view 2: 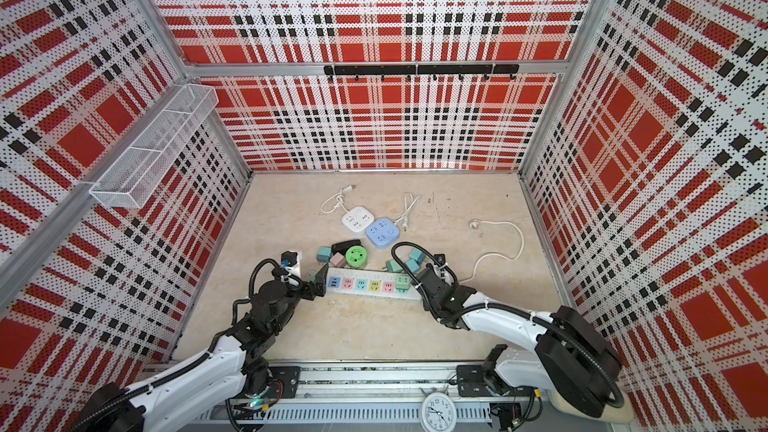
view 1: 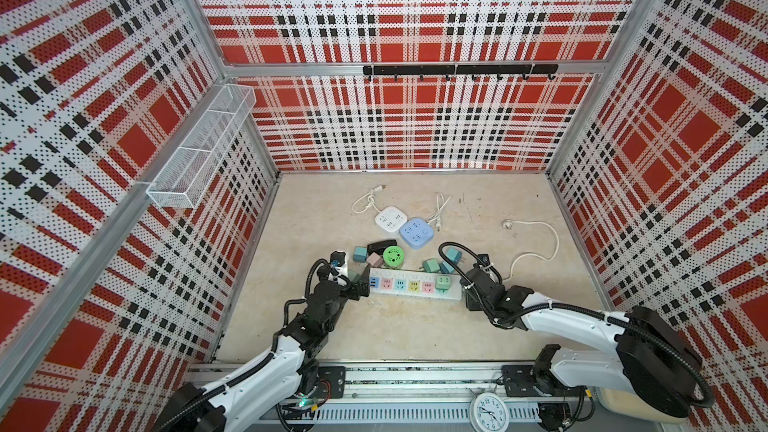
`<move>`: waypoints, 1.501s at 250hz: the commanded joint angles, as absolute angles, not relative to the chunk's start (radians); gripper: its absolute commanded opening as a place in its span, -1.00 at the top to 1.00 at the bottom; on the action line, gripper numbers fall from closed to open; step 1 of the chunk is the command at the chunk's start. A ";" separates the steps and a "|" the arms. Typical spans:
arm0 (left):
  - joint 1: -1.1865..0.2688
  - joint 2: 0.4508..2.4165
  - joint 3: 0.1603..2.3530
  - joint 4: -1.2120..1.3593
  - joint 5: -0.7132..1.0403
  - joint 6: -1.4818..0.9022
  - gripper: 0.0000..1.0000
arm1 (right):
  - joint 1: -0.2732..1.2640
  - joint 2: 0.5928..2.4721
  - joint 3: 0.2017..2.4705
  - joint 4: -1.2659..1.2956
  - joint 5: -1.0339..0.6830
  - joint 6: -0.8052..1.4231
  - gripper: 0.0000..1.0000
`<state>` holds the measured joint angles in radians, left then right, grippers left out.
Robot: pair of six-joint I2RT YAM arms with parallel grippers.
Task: Insert the plug
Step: 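Lower the right gripper toward the teal adapter beside the strip cord, then center the right gripper over the teal adapter and close on it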
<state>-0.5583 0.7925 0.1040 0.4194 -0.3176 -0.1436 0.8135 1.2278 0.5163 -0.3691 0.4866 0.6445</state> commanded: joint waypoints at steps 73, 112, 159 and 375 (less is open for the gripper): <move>-0.573 0.805 0.135 0.445 -0.314 -0.133 -0.98 | 0.725 1.267 0.519 -0.271 0.424 0.594 -0.13; -0.575 0.813 0.139 0.445 -0.319 -0.134 -0.99 | 0.702 1.311 0.527 -0.245 0.397 0.579 -0.12; -0.584 0.821 0.143 0.445 -0.321 -0.127 -0.99 | 0.695 1.331 0.529 -0.238 0.400 0.585 -0.10; -0.594 0.839 0.150 0.445 -0.327 -0.120 -0.98 | 0.470 1.457 0.593 -0.087 0.344 0.533 0.03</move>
<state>-0.5865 0.8337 0.1234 0.4198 -0.3183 -0.1219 0.4808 1.4315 0.5396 -0.1394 0.3641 0.5568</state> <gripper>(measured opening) 0.993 0.494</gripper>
